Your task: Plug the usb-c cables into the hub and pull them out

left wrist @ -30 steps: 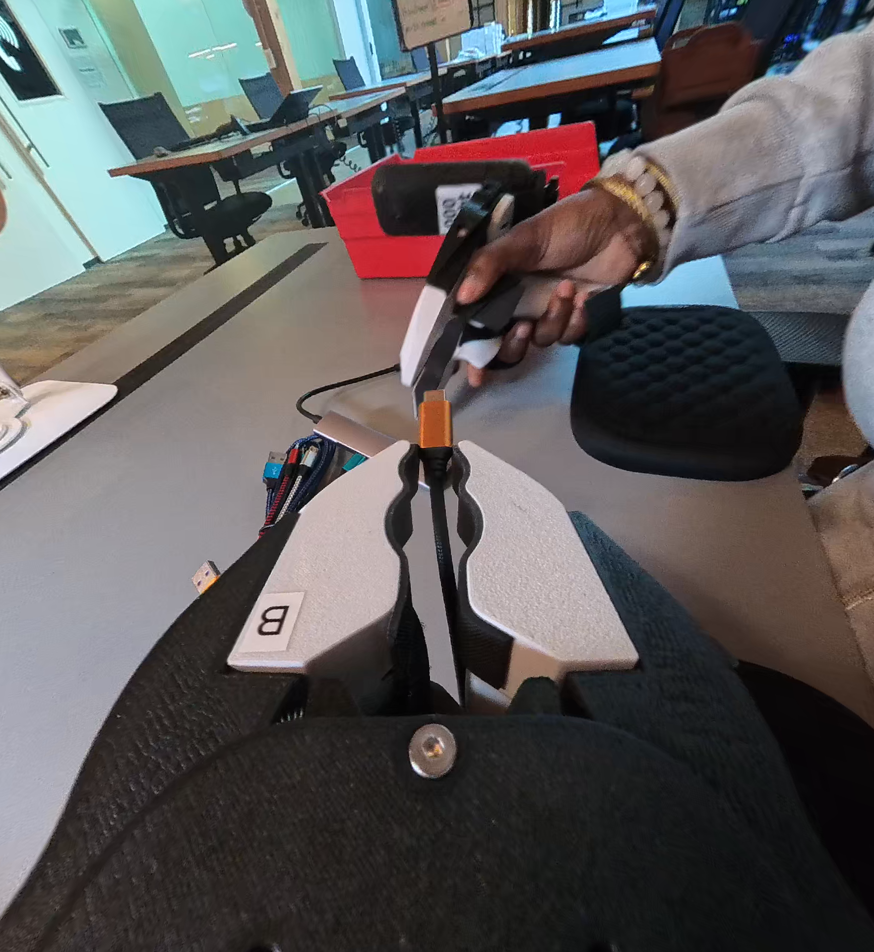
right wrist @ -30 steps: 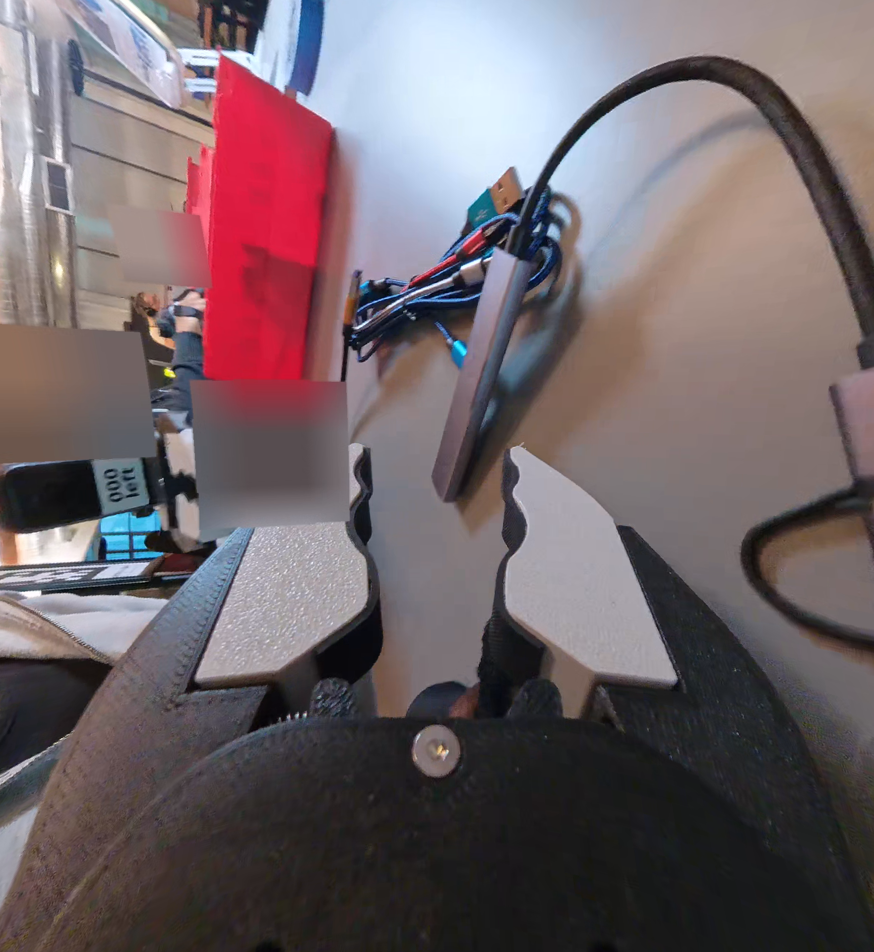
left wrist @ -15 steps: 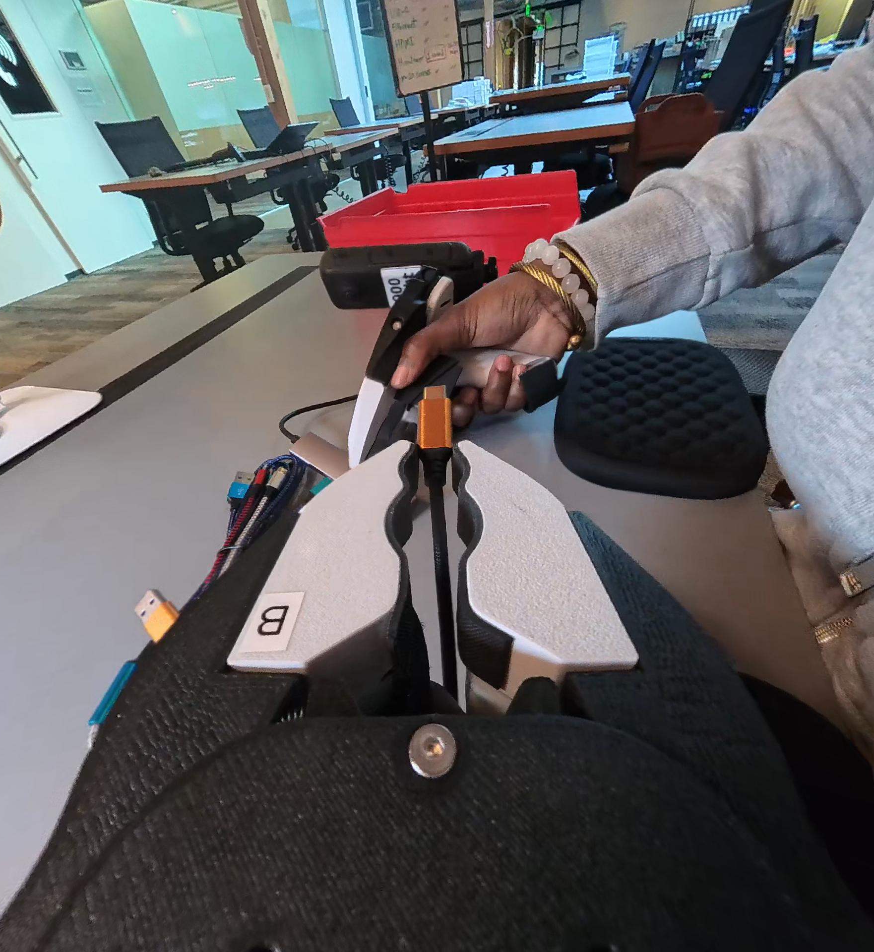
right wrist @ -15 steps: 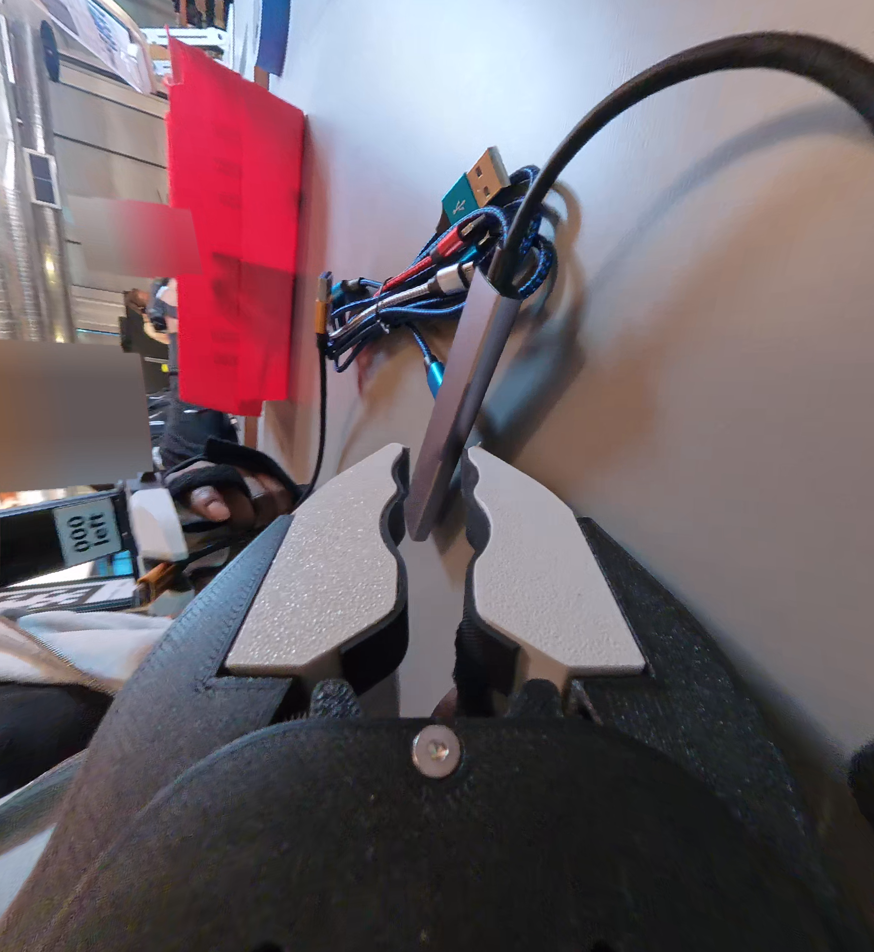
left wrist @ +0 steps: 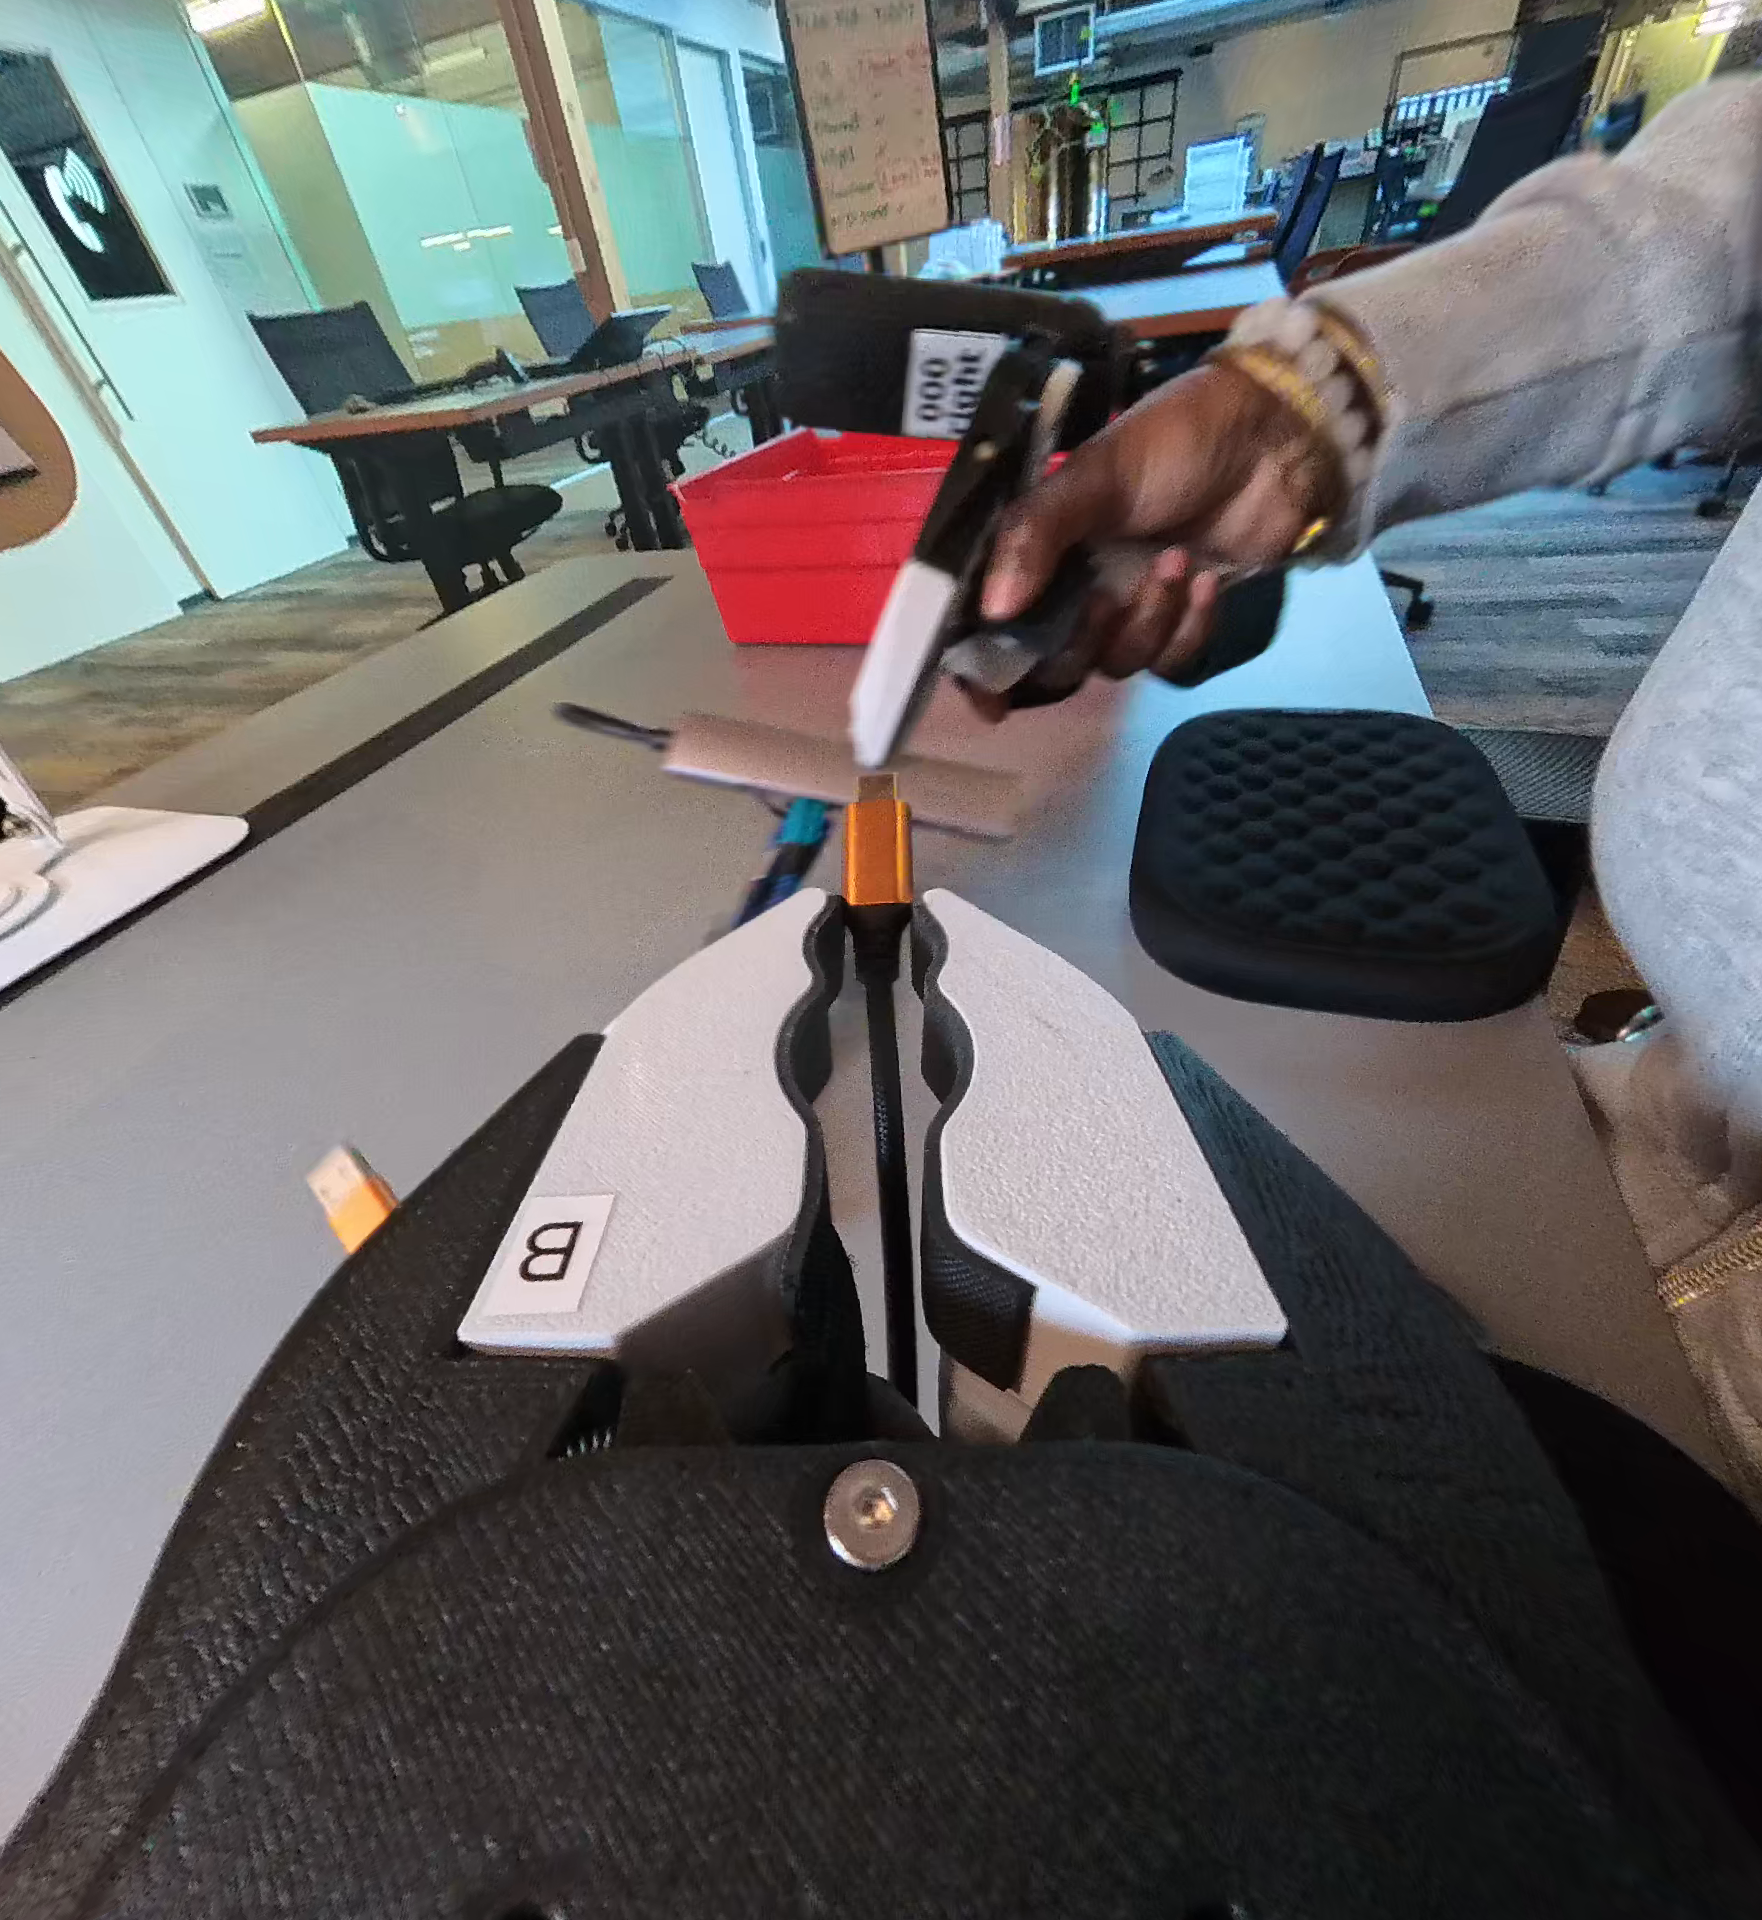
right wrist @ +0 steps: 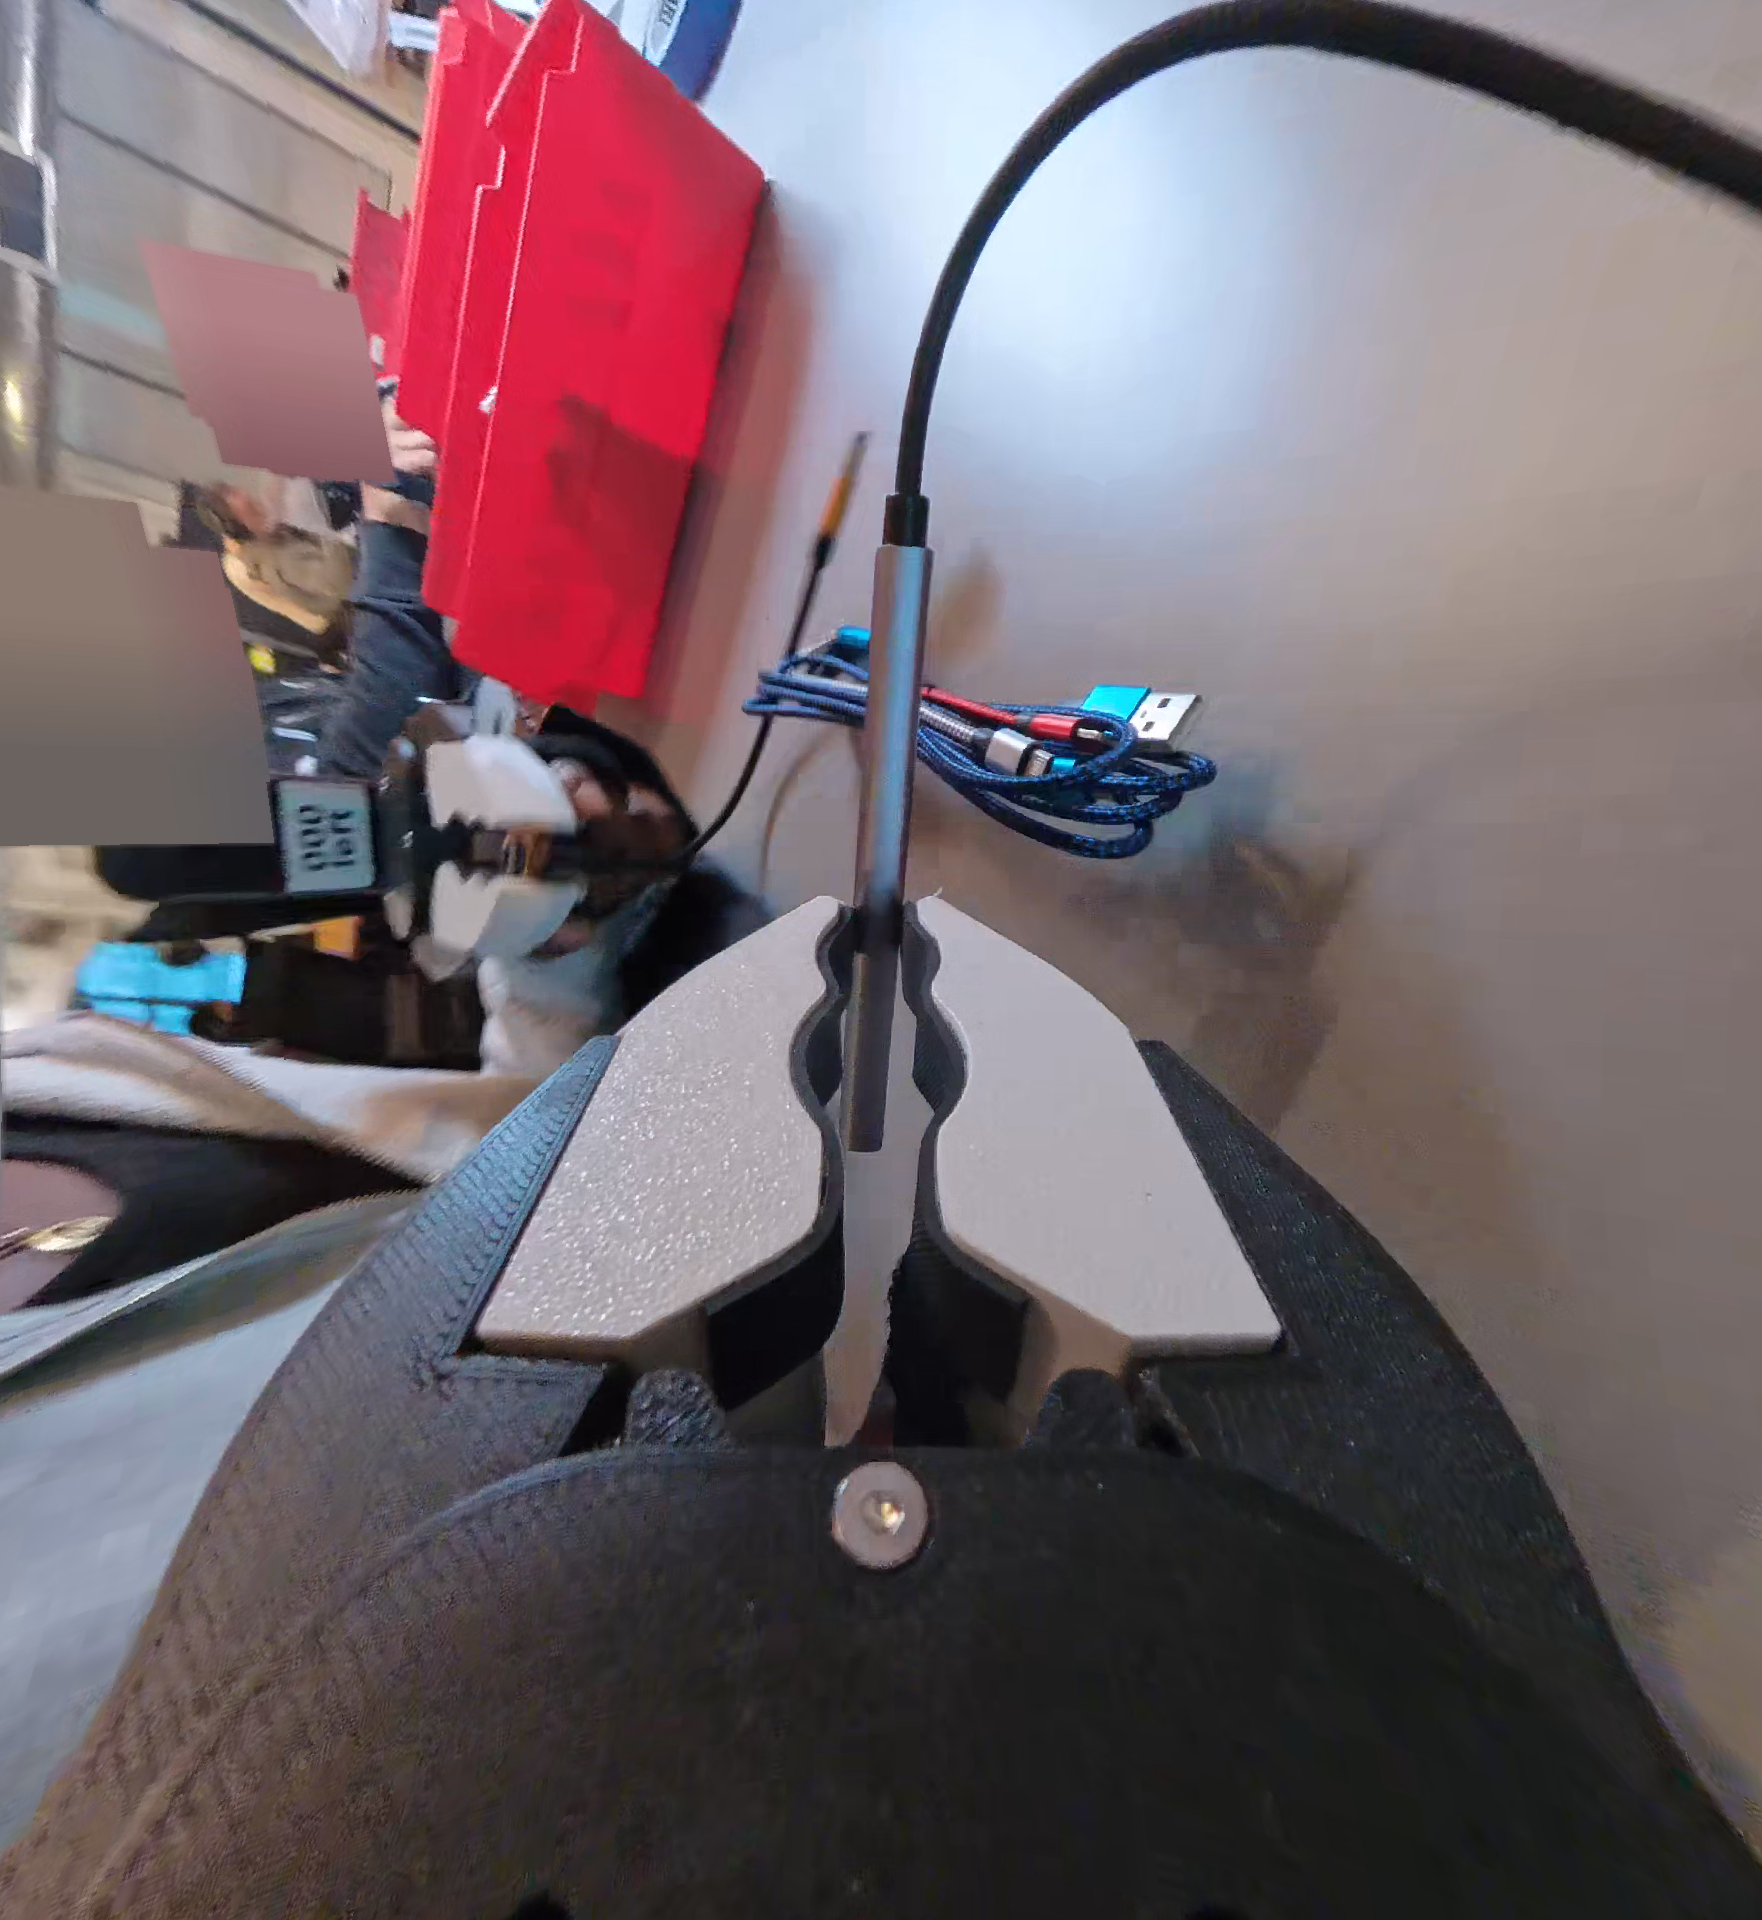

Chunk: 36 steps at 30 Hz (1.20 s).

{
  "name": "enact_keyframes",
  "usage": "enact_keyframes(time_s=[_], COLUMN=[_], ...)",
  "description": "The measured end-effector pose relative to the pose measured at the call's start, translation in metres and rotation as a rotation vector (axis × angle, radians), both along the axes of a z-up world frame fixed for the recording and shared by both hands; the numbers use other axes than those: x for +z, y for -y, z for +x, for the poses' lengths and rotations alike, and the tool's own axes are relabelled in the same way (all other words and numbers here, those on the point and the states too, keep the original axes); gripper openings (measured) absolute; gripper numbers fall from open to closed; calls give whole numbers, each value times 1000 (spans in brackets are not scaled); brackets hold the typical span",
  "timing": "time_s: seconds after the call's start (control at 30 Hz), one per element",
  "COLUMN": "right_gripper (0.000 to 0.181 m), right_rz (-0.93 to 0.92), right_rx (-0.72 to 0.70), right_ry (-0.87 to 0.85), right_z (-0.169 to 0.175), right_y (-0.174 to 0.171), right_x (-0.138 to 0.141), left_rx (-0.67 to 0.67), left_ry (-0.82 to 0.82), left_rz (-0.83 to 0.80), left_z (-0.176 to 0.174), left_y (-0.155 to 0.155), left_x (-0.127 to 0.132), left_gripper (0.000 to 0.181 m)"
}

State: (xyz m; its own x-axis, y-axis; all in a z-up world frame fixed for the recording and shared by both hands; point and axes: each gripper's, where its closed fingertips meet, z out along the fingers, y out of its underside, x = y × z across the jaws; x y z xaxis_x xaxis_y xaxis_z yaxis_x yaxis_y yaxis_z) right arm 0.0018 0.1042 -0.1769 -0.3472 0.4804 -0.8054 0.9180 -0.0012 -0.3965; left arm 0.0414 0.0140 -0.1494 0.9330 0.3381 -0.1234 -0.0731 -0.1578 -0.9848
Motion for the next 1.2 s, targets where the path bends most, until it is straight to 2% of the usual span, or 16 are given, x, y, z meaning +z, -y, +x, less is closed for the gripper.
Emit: enact_keyframes(time_s=[0.07,0.13,0.2,0.3,0.4,0.47,0.53,0.6,0.67,0.73,0.83,0.9,1.0,1.1,1.2], right_gripper=[8,9,8,9,9,9,10,9,11,11,12,13,10,9,9], right_rz=[13,107,301,677,770,690,667,795,992,1075,1038,1047,1098,948,656], right_rx=[-30,-42,-13,159,240,167,156,234,374,428,412,458,531,440,286], right_ry=[79,107,37,-159,-172,-175,-185,-312,-491,-586,-578,-505,-579,-459,-315], right_z=[32,64,85,106,123,119,120,123,126,128,128,137,135,135,128], right_y=[-27,-57,-88,-112,-109,-106,-106,-104,-98,-91,-87,-86,-85,-84,-70], right_x=[4,3,5,2,-27,-31,-31,-31,-30,-31,-37,-57,-63,-58,-45], left_rx=[-15,-43,-61,-93,-118,-133,-139,-141,-137,-137,-147,-155,-159,-160,-162], left_ry=[-21,-30,-33,-27,-34,-39,-37,-32,-23,-23,-14,-10,-10,-6,1], left_rz=[24,52,58,48,11,1,-2,-8,-18,-26,-22,-24,-24,-21,-34], left_z=[4,10,13,18,23,26,27,27,25,24,23,23,24,24,23], left_y=[-1,-2,-5,-12,-19,-23,-25,-26,-28,-30,-32,-33,-33,-33,-33], left_x=[6,11,13,11,6,4,3,1,-2,-3,-4,-5,-6,-5,-7], left_gripper=[12,12,12,12,12,12,12,12,12,12,12,12,12,12,12])
